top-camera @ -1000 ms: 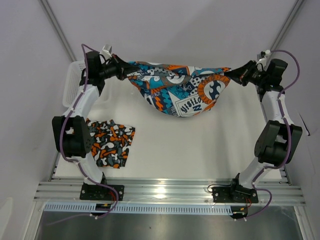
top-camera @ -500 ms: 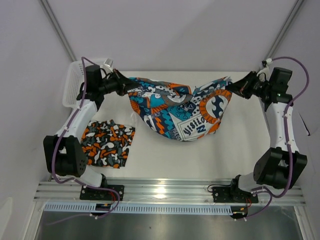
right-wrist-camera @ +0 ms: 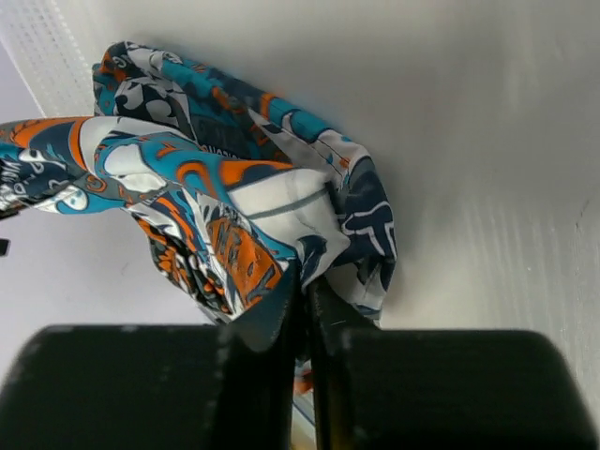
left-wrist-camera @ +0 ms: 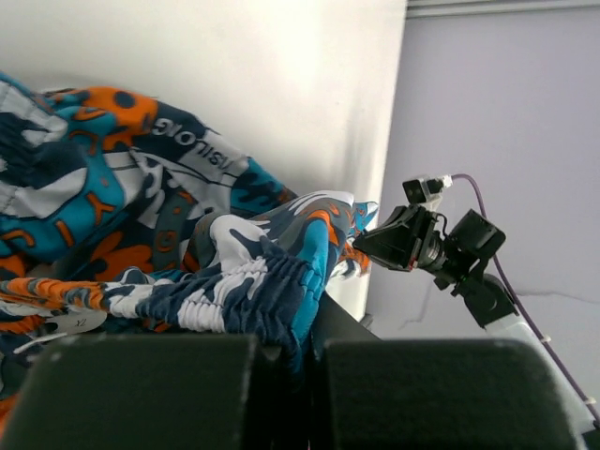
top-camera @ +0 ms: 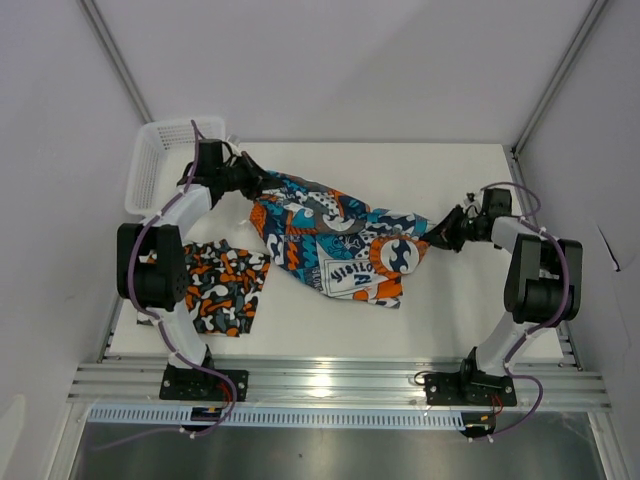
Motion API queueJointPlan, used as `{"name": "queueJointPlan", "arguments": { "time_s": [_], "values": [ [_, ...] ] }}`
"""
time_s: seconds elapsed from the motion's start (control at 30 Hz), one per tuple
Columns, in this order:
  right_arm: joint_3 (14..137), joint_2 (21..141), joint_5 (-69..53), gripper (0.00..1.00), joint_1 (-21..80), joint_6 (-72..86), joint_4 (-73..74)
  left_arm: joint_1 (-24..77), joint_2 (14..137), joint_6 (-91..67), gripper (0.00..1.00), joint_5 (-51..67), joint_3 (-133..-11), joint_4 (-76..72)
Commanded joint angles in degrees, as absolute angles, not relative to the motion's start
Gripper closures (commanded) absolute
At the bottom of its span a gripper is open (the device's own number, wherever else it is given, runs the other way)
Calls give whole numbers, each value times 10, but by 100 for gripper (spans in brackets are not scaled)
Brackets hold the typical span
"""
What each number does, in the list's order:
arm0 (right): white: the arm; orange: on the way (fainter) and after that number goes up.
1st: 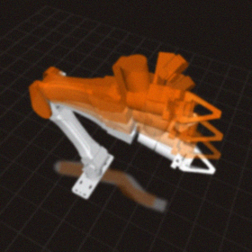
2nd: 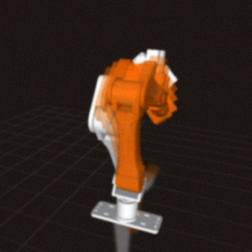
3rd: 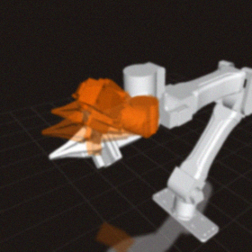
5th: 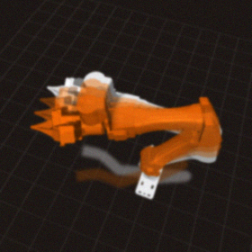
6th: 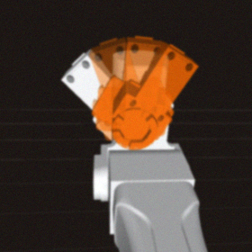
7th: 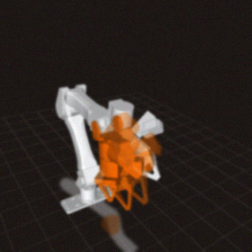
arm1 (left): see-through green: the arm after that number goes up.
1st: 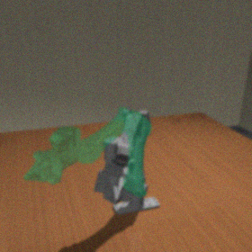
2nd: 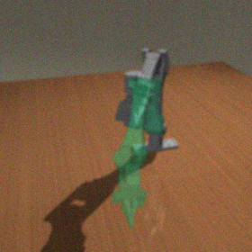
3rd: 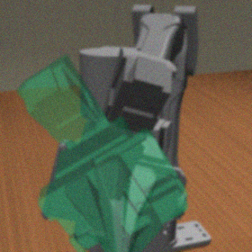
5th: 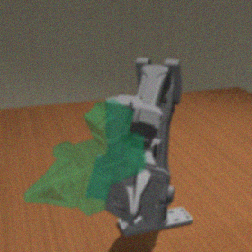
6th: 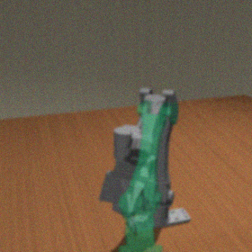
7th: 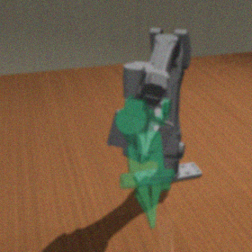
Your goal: Fold and stack the shorts
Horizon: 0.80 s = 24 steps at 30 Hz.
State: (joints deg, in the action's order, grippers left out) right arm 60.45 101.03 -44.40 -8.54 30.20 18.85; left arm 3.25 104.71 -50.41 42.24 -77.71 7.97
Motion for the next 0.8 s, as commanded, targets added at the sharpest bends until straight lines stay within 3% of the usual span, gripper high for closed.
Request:
{"name": "queueJointPlan", "arguments": {
  "time_s": [0.0,0.03,0.07,0.13,0.27,0.4,0.77],
  "values": [
    [564,994,-450,87,-87,344,35,31,1043,-462,100,409,-795,68],
    [551,997,-468,81,-87,356,-27,31,1045,-459,100,404,-801,69],
    [530,1002,-478,67,-87,370,-55,31,1046,-455,100,403,-806,70],
    [520,1008,-492,56,-83,400,-121,31,1051,-448,100,398,-816,71],
    [512,1022,-497,46,-76,433,-191,31,1062,-444,100,399,-833,75],
    [484,1028,-507,44,-76,472,-269,31,1062,-434,100,395,-838,86],
    [514,1049,-498,44,-62,469,-234,31,1049,-419,100,391,-847,105]
  ]
}}
